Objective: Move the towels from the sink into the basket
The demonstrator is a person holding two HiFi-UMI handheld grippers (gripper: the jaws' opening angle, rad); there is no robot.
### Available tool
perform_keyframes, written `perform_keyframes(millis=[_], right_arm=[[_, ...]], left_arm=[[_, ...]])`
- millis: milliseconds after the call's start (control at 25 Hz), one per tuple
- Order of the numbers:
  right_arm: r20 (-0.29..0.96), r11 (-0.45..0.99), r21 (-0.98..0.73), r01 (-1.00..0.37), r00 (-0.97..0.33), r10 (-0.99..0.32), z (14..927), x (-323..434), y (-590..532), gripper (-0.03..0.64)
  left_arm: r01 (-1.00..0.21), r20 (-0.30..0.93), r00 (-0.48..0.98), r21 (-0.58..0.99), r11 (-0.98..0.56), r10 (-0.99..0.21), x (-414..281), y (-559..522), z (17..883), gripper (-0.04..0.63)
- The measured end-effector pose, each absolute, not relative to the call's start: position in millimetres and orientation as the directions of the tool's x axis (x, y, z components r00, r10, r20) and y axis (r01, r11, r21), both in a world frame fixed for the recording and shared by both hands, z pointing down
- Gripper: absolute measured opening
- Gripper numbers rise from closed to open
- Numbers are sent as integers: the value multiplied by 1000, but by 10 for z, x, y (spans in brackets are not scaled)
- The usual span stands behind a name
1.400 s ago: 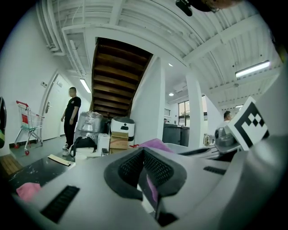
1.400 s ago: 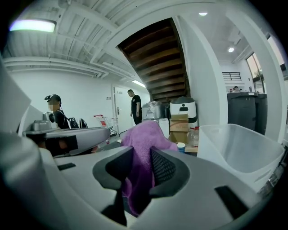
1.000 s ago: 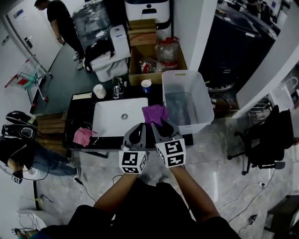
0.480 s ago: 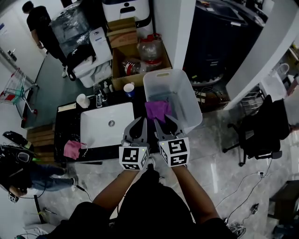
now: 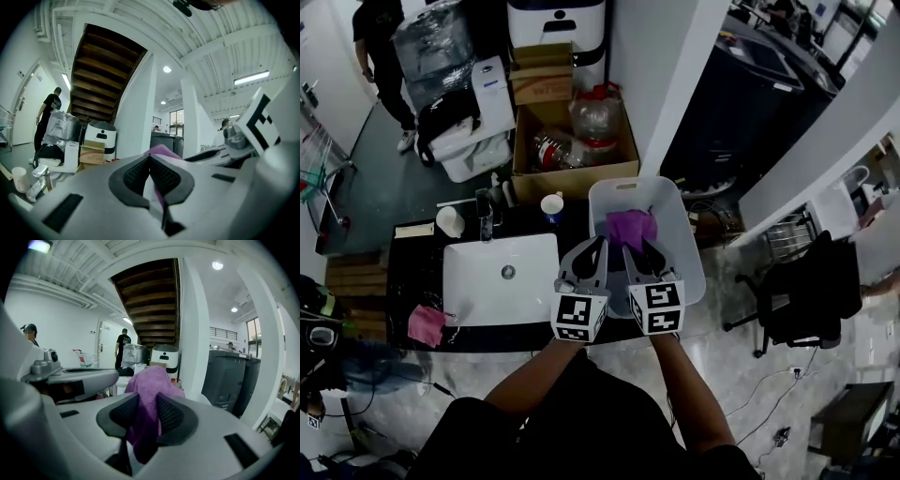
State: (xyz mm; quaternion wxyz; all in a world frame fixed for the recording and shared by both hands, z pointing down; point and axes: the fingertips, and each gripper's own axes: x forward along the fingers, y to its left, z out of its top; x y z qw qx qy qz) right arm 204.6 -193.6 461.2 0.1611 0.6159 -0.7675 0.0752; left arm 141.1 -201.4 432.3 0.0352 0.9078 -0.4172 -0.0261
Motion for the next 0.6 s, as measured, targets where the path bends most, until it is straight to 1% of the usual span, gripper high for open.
perform_keyframes(millis=[280, 480, 600], right_arm=[[476, 233, 48, -971, -183, -860, 5115, 2153, -2427, 133], [572, 294, 75, -953, -200, -795, 5519, 2113, -2692, 135], [607, 304, 52, -951, -212, -766, 5753, 2153, -2850, 135]], left_arm=[[-765, 16, 641, 96, -637, -767, 1340, -2409, 4472, 3], [-781, 31, 621, 113, -615, -783, 1332, -2589, 4564, 3], [-785, 33, 615, 122, -608, -788, 1368, -2662, 4577, 3]])
